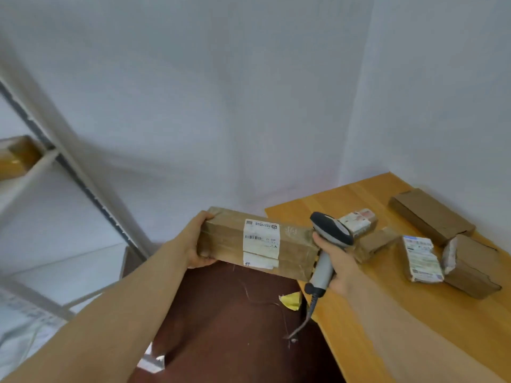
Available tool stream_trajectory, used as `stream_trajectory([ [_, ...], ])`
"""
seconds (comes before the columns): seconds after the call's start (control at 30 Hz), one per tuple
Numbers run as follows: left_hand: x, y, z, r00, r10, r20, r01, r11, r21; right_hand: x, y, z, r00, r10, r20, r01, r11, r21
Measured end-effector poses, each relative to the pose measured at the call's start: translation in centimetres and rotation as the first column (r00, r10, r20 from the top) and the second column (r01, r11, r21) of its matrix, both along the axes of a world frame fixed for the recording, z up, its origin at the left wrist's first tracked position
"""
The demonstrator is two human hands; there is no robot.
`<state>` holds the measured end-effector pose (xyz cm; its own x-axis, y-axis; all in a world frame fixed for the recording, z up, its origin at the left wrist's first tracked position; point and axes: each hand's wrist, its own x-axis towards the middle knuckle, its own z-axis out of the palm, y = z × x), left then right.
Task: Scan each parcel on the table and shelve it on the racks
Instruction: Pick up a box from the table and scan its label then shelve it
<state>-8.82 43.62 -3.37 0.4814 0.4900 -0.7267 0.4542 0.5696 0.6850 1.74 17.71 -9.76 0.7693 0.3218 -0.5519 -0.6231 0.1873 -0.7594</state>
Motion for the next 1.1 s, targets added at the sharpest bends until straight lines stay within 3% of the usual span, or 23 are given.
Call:
stream_trajectory([
  [0.2,-12.4,5.3,-1.5,0.972,0.235,-0.018,-0.235,0.972,0.001,-8.7,7.2,0.1,0.987,0.157,-0.026,-0.157,0.988,-0.011],
  [0.53,-40.2,14.4,1.9,0.939,0.295,0.179,-0.320,0.937,0.137,-27.1,22.5,0.7,0.917,0.399,0.016,-0.399,0.917,0.002],
  [0.8,-59.0,22.3,3.0,0.819,0.539,0.197,-0.573,0.790,0.220,-43.6,35.6,4.4,0.852,0.520,0.060,-0.520,0.854,-0.003],
  [0.97,-61.7,27.9,3.8,0.669,0.640,0.378,-0.709,0.702,0.065,-48.3,42.9,7.6,0.772,0.538,0.337,-0.559,0.828,-0.042],
  [1.1,-61.0,34.3,4.9,0.614,0.665,0.424,-0.757,0.649,0.078,-49.8,50.1,8.5,0.580,0.438,0.687,-0.500,0.857,-0.124],
])
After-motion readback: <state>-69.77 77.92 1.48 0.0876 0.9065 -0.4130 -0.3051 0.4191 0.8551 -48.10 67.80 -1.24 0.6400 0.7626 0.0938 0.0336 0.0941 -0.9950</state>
